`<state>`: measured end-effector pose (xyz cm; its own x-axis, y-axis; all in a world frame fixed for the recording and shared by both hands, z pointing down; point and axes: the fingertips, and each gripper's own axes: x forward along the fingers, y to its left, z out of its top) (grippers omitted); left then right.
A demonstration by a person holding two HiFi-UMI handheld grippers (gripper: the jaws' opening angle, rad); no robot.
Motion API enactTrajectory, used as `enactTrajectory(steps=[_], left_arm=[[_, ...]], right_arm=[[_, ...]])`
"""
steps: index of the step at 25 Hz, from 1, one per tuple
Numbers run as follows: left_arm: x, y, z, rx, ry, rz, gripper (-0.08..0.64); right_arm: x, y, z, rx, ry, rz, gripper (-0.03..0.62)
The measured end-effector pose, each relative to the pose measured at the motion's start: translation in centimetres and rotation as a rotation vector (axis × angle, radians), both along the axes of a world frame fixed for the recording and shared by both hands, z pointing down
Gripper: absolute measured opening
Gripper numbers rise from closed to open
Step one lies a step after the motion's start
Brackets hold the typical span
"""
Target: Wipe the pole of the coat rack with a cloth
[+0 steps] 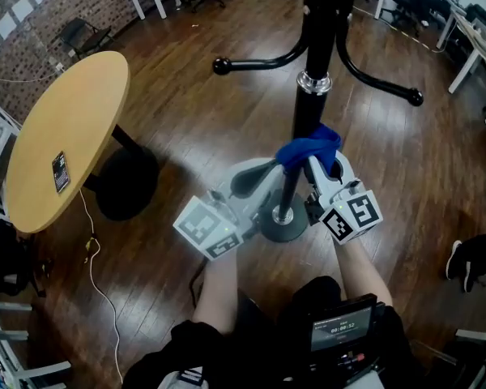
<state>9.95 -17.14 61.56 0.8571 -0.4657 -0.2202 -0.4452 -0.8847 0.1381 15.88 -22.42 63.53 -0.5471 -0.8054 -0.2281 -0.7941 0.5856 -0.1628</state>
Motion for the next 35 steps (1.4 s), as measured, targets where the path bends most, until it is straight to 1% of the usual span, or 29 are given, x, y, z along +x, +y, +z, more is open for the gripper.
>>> enactTrajectory(steps=[3,5,8,11,13,15,17,20,23,27,29,30,32,33,35], left_arm=[[0.7,-0.2,6.4,0.032,-0.009,0.008,0.002],[0.8,-0.2,10.3,0.042,-0.012,0.011,0.002],[1.1,0.5,15.6,0.041,-0.023,0.019,0.002],[0.9,0.9,18.8,0.025,-0.026,0.012,0.002],[0.6,1.0,19.9,-0.003,-0.028,0.005,0.002],[0.6,1.3,19.6,-0.016,-0.029,0.013,0.002],[0.4,1.8,18.7,-0.007,-0.020,0.022,0.002],[-0.6,2.4,17.6,0.019,-0.005,0.016,0.002],[-1.3,3.1,16.4,0.041,-0.002,0.009,0.002],[-1.9,3.7,14.1,0.074,-0.015,-0.011,0.002],[-2.2,3.9,13.4,0.089,-0.014,-0.022,0.002],[-2.3,4.1,13.3,0.094,-0.011,-0.025,0.002],[-2.5,4.5,13.5,0.098,-0.007,-0.031,0.002],[-2.6,4.6,13.7,0.098,-0.007,-0.033,0.002],[-2.9,4.7,14.0,0.095,-0.009,-0.036,0.002]], right_arm=[[0.4,0.4,7.4,0.026,0.013,0.001,0.021],[0.5,0.5,12.4,0.013,0.014,0.000,0.021],[0.3,0.8,19.4,-0.017,0.040,-0.002,0.021],[0.2,0.9,24.7,-0.053,0.030,0.007,0.021],[0.3,0.8,26.0,-0.081,0.019,0.020,0.021],[0.6,0.7,24.7,-0.072,0.030,0.038,0.021],[1.0,0.6,20.8,-0.007,0.036,0.060,0.021],[1.8,0.3,13.1,0.129,-0.002,0.106,0.021],[3.6,-1.2,5.0,0.219,-0.053,0.151,0.019],[4.2,-2.7,-5.7,0.326,-0.042,0.135,0.011],[4.1,-2.2,-9.8,0.389,-0.046,0.130,0.012],[4.0,-1.9,-10.8,0.410,-0.051,0.131,0.011],[4.0,-1.5,-10.3,0.411,-0.073,0.125,0.011],[4.0,-1.6,-9.0,0.389,-0.091,0.118,0.011],[4.1,-2.5,-4.8,0.308,-0.123,0.106,0.011]])
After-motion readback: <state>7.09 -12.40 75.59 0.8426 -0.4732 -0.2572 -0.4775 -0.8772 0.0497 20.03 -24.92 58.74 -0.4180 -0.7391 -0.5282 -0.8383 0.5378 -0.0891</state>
